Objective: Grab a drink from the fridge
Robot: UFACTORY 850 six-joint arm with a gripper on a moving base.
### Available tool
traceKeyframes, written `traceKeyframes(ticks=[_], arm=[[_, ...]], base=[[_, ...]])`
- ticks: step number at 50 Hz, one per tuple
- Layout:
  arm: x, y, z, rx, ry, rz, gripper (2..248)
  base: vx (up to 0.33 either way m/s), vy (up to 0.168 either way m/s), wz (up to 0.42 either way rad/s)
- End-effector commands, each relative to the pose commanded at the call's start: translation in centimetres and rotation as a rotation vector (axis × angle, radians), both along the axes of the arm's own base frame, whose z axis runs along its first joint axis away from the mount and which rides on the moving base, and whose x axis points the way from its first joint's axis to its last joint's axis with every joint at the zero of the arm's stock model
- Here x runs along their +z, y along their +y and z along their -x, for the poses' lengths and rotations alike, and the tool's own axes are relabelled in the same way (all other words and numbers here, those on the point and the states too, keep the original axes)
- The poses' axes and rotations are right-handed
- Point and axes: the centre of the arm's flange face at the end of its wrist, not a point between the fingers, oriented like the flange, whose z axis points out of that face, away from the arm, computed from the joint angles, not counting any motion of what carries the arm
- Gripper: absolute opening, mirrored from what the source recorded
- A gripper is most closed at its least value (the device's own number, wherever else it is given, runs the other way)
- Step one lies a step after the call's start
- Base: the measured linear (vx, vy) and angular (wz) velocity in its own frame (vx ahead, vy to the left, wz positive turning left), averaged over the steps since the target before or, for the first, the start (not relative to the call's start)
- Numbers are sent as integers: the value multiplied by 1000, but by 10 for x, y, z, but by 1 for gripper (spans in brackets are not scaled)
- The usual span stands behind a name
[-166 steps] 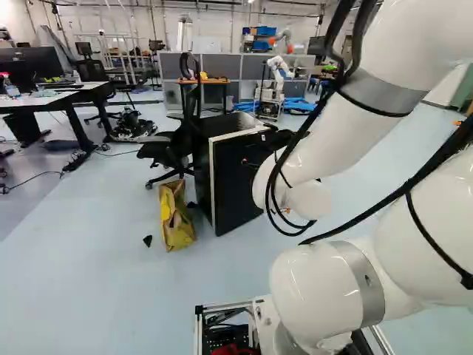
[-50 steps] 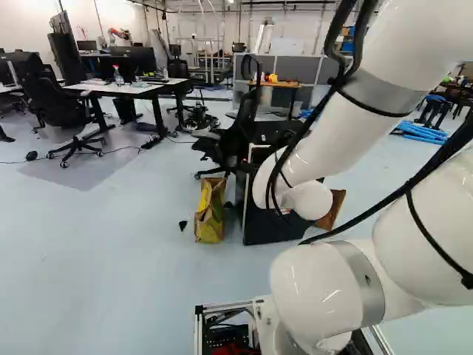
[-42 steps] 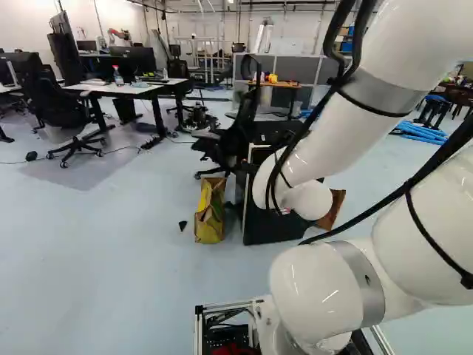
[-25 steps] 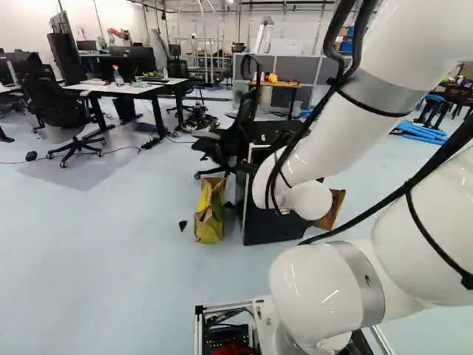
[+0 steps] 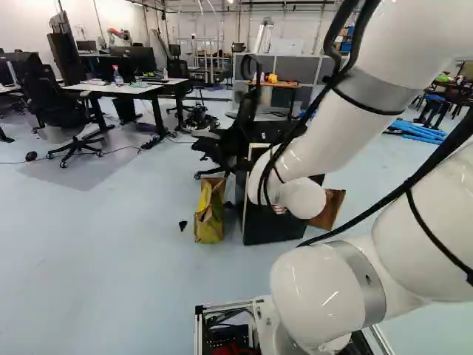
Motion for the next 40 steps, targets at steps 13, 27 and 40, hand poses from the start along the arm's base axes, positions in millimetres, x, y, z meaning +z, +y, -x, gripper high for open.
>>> traceKeyframes(ticks=[13,27,40], arm=[[1,8,0,-21,-14,-24,247],[3,18,-6,-41,-27,-48,247],[4,29,-17,-71,-22,-72,247]], base=[[0,0,0],[0,0,0],[0,0,0]])
